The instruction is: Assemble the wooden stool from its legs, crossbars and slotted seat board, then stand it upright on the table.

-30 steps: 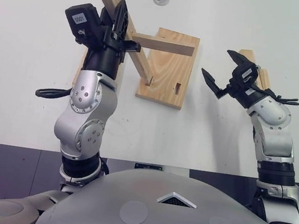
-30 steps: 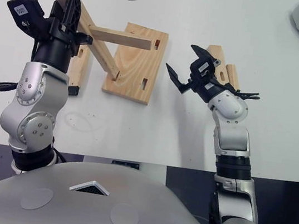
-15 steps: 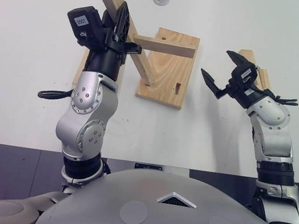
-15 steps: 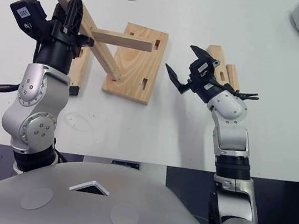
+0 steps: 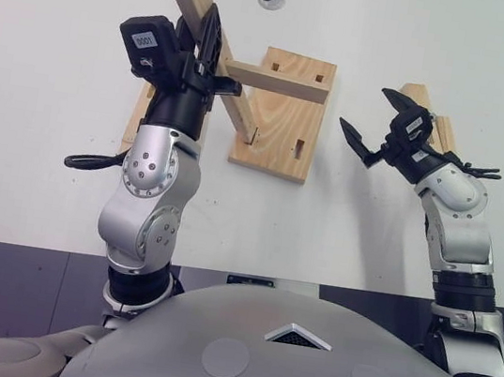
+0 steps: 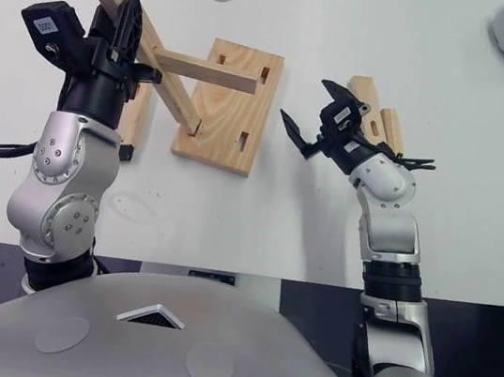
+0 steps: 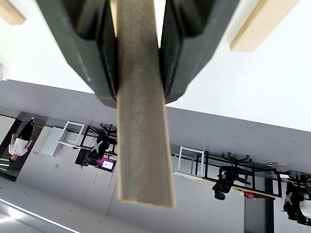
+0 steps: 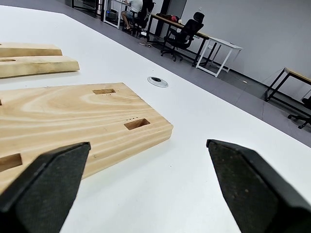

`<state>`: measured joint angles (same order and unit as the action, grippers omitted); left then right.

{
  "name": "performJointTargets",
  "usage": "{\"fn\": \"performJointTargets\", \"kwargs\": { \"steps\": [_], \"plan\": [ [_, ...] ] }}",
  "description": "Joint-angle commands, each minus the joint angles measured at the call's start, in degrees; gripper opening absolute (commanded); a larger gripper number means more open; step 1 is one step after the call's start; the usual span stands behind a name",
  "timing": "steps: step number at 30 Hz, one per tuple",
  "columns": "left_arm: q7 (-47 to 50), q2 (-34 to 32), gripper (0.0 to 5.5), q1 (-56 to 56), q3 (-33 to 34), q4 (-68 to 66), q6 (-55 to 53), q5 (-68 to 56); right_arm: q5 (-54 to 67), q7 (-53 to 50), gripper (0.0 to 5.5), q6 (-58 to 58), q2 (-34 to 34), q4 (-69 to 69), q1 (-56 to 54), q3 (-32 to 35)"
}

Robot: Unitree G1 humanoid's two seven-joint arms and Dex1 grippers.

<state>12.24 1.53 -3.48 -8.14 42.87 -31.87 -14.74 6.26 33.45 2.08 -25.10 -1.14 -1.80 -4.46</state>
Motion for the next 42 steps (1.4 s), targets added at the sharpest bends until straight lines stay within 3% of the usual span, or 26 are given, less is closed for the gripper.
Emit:
{"fn": "performJointTargets", "kwargs": {
  "steps": [1,10,34,42],
  "plan": [
    [0.41,-0.32,1.02,0.21,-0.42,1.65,-0.72,3.17,-0.66,-0.20,4.47,0.14,-0.58,0.03,-0.45,0.65],
    [-1.81,3.66,1.02,0.44,1.60,-4.41,4.08,0.50,-0.65,-0.03,4.47,-0.01,-0.55,0.49,-1.02,0.44],
    [-4.36,3.91,1.02,0.12,-1.06,-7.70,9.62,0.91,-0.96,1.15,4.47,-0.29,-0.48,2.18,-2.19,-0.29],
    [-3.36,4.50,1.02,-5.23,-2.26,-8.93,12.70,1.34,-0.57,3.23,4.47,-0.03,-2.23,2.62,-2.02,-0.02]
  ]
}}
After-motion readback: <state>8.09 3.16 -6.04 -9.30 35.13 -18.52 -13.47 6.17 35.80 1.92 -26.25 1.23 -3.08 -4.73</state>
